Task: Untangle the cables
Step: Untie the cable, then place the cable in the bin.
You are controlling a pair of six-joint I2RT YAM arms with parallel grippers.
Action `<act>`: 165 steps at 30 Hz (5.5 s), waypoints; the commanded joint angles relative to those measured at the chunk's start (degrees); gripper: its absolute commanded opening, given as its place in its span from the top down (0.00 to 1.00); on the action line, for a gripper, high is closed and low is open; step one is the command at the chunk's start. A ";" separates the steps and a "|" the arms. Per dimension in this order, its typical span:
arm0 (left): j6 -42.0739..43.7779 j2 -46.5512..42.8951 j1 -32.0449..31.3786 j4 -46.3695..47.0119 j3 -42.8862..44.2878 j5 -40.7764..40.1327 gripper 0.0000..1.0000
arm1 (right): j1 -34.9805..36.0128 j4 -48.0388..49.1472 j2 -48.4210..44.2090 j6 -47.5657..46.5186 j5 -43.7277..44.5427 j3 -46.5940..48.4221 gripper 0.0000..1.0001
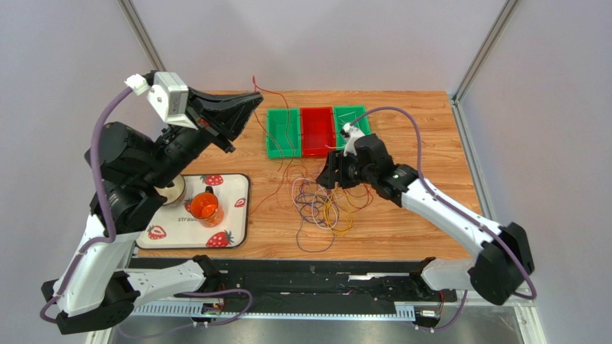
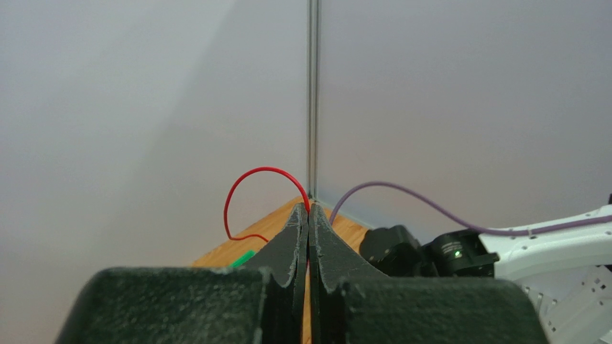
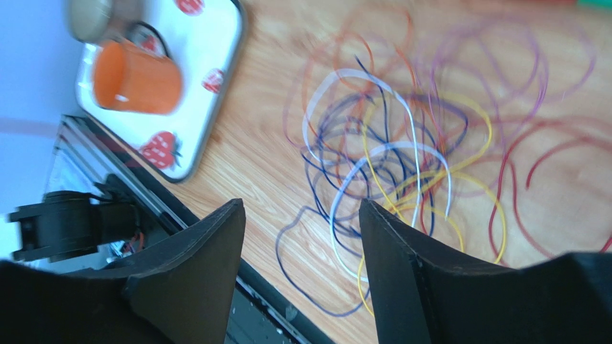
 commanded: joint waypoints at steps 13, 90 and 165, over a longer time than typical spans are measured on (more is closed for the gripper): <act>-3.13 2.07 -0.13 4.11 -5.10 7.41 1.00 | -2.45 14.95 -14.85 -9.75 -2.00 -0.26 0.34; -15.00 29.85 11.91 -6.93 -3.26 1.80 0.07 | -6.48 3.17 16.97 -8.79 4.67 49.56 1.00; -19.66 -24.74 11.91 -32.45 -41.93 -14.73 0.14 | -24.42 4.23 32.36 -11.69 2.74 48.27 1.00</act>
